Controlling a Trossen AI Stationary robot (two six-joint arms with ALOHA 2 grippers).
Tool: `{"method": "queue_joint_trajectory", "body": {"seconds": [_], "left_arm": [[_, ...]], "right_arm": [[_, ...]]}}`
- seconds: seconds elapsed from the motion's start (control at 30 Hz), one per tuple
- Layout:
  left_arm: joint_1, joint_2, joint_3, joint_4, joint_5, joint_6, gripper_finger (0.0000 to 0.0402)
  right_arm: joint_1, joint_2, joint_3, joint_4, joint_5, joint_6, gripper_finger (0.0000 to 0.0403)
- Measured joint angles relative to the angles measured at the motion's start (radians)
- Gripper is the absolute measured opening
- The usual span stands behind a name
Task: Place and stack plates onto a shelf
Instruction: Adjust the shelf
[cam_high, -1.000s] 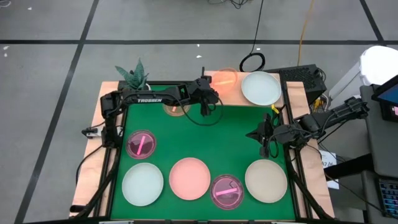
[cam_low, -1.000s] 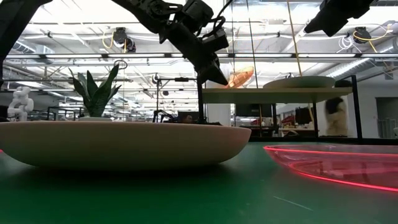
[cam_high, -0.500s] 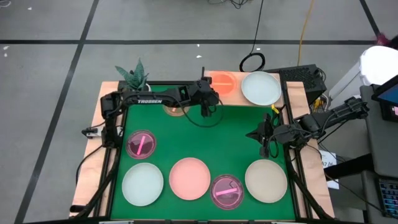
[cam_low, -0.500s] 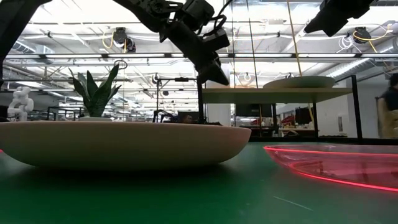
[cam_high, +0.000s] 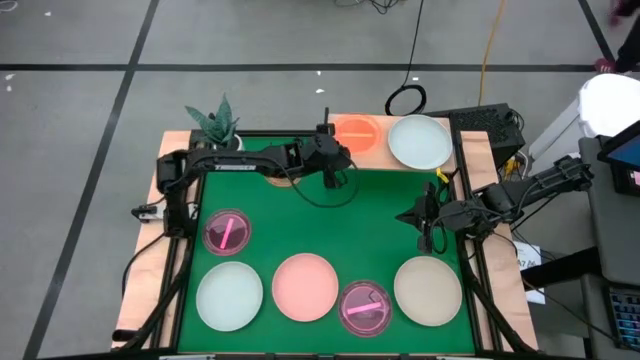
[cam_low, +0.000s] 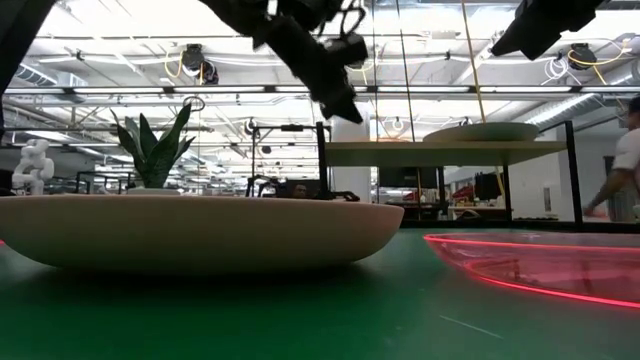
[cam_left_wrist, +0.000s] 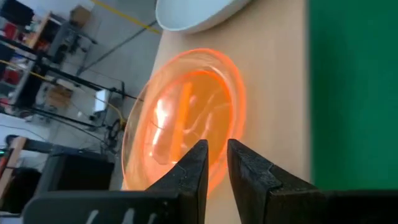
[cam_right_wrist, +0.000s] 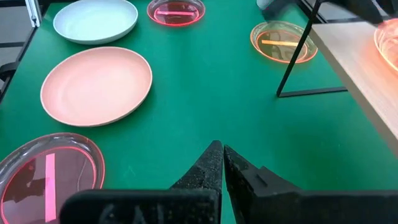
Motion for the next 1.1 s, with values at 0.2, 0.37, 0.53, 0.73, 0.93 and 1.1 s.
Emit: {"method": "queue_joint_trajectory", "body": {"seconds": [0.2,0.37,0.53,0.73,0.93,1.1], "left_arm": [[-0.059,-0.087,0.001,-0.075,0.000,-0.084,0.0067],[-0.059,-0.185,-0.013,-0.246,0.000,-0.252,0.0067],[-0.033,-0.298,-0.158,-0.257,0.035,-0.347,0.0067],[-0.019,-0.383,-0.431,0.028,0.100,-0.357,0.0067],[-0.001,-0.394,-0.578,0.290,0.105,-0.321,0.0067],[0.003,-0.394,-0.584,0.310,0.158,-0.359,0.0067]], "right_arm": [[0.000,0.000,0.000,-0.016,0.004,0.022,0.0000],[0.000,0.000,0.000,-0.031,0.002,0.072,0.0000],[0.000,0.000,0.000,-0.052,-0.003,0.118,0.0000],[0.001,0.000,0.000,-0.050,0.007,0.125,0.0000],[0.001,0.001,0.000,-0.043,0.009,0.118,0.0000],[0.000,0.000,0.000,-0.035,0.010,0.090,0.0000]]}}
